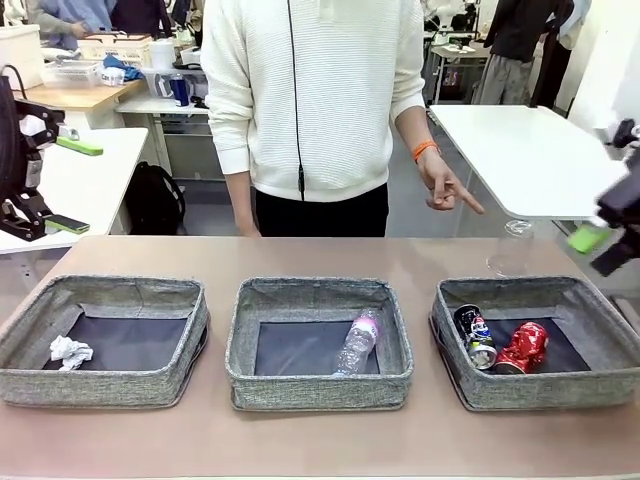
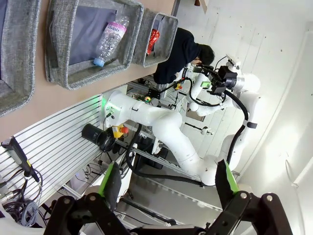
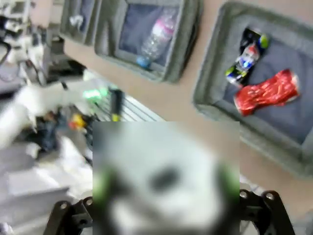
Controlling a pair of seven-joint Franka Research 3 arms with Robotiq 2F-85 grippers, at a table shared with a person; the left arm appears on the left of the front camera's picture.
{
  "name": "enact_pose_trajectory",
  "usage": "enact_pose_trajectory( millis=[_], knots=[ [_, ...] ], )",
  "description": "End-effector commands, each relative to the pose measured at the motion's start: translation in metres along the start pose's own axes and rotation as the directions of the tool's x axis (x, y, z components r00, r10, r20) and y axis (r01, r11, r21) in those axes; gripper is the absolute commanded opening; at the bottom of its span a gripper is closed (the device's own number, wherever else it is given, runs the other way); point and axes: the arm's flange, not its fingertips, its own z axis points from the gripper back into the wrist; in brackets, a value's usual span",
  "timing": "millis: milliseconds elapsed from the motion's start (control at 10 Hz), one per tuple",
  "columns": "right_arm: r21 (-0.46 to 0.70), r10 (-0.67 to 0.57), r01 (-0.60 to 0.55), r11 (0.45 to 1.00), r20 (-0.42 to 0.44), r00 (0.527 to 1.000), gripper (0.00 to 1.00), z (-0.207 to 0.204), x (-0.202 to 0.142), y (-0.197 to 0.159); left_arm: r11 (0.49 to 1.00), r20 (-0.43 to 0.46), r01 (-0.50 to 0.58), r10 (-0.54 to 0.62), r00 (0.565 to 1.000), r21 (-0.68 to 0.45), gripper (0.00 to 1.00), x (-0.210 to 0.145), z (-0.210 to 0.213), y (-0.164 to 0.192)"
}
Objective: Sort the waste into the appropriate baskets.
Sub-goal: Pick up the waste item pointed out by the person.
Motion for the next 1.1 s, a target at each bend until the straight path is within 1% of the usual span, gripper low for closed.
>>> enact_pose_trajectory(
  millis=[0, 100, 200, 300, 400, 500, 600, 700, 800, 900, 1000],
  knots=[
    [0.127, 0.835, -0.882, 0.453, 0.285, 0.470, 1.00, 0.014, -0.021, -0.034, 1.000, -0.009, 0.023, -0.024, 1.000, -0.011, 1.00, -0.002, 0.002, 0.001],
    [0.132, 0.864, -0.954, 0.270, 0.405, 0.300, 1.00, 0.020, -0.033, -0.051, 1.000, -0.009, 0.023, -0.024, 1.000, -0.011, 1.00, -0.002, 0.002, 0.001],
    [0.167, 0.814, -0.977, 0.132, 0.545, 0.203, 1.00, 0.028, -0.042, -0.065, 1.000, -0.009, 0.023, -0.024, 1.000, -0.011, 1.00, -0.002, 0.002, 0.001],
    [0.177, 0.681, -0.961, 0.211, 0.679, 0.275, 1.00, 0.037, -0.048, -0.071, 1.000, -0.009, 0.023, -0.024, 1.000, -0.011, 1.00, -0.002, 0.002, 0.001],
    [0.135, 0.351, -0.811, 0.569, 0.852, 0.388, 1.00, 0.048, -0.047, -0.069, 1.000, -0.009, 0.023, -0.024, 1.000, -0.011, 1.00, -0.002, 0.002, 0.001],
    [-0.020, 0.376, -0.669, 0.743, 0.839, 0.393, 1.00, 0.047, -0.049, -0.068, 1.000, -0.009, 0.023, -0.024, 1.000, -0.011, 1.00, -0.002, 0.002, 0.001],
    [-0.021, 0.345, -0.605, 0.796, 0.837, 0.425, 1.00, 0.047, -0.047, -0.064, 1.000, -0.009, 0.023, -0.024, 1.000, -0.011, 1.00, -0.002, 0.002, 0.001],
    [0.023, 0.472, -0.564, 0.825, 0.520, 0.711, 1.00, 0.057, -0.056, -0.073, 1.000, -0.009, 0.023, -0.024, 1.000, -0.011, 1.00, -0.002, 0.002, 0.001],
    [0.023, 0.472, -0.564, 0.825, 0.520, 0.711, 1.00, 0.057, -0.056, -0.073, 1.000, -0.009, 0.023, -0.024, 1.000, -0.011, 1.00, -0.002, 0.002, 0.001],
    [0.046, 0.387, -0.546, 0.836, 0.656, 0.648, 1.00, 0.063, -0.056, -0.071, 1.000, -0.009, 0.023, -0.024, 1.000, -0.011, 1.00, -0.002, 0.002, 0.001],
    [0.012, 0.426, -0.551, 0.834, 0.622, 0.658, 1.00, 0.068, -0.042, -0.090, 1.000, -0.009, 0.023, -0.024, 1.000, -0.011, 1.00, -0.002, 0.002, 0.001]
  ],
)
